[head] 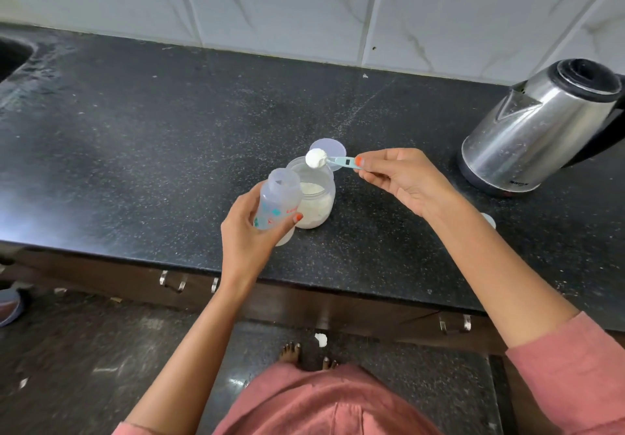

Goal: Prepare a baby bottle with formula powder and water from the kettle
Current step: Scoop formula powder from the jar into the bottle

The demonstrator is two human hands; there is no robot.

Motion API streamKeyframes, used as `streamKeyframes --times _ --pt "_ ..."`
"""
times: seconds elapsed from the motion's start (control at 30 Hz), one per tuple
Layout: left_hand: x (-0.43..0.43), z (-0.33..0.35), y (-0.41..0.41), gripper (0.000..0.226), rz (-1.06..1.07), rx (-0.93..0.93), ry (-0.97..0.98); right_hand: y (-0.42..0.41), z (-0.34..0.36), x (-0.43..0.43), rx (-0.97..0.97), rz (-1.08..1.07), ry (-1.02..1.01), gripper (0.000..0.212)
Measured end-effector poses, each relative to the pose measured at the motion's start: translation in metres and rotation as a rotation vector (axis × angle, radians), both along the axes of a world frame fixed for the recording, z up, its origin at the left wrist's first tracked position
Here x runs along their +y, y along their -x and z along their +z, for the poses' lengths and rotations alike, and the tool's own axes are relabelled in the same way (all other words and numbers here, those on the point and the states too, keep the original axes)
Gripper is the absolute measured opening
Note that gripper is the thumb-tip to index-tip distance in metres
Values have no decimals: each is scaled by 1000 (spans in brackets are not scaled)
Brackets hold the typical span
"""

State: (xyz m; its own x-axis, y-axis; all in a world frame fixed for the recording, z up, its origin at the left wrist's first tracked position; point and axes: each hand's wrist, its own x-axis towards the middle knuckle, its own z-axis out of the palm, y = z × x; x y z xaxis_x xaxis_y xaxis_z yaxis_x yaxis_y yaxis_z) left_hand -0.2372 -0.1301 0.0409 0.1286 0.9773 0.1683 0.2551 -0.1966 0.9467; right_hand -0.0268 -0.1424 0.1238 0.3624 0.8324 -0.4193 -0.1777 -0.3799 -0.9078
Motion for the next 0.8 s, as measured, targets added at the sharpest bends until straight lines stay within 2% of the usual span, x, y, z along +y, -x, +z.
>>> streamKeyframes --times 0.33,0.53,0.8 --pt "19 6 -2 54 -7 87 -2 11 14 3 4 13 -72 9" --pt "25 9 -4 56 -14 91 9 21 11 5 -191 55 -109 17" --pt "30 15 -5 55 -33 96 21 27 14 3 -447 77 -247 5"
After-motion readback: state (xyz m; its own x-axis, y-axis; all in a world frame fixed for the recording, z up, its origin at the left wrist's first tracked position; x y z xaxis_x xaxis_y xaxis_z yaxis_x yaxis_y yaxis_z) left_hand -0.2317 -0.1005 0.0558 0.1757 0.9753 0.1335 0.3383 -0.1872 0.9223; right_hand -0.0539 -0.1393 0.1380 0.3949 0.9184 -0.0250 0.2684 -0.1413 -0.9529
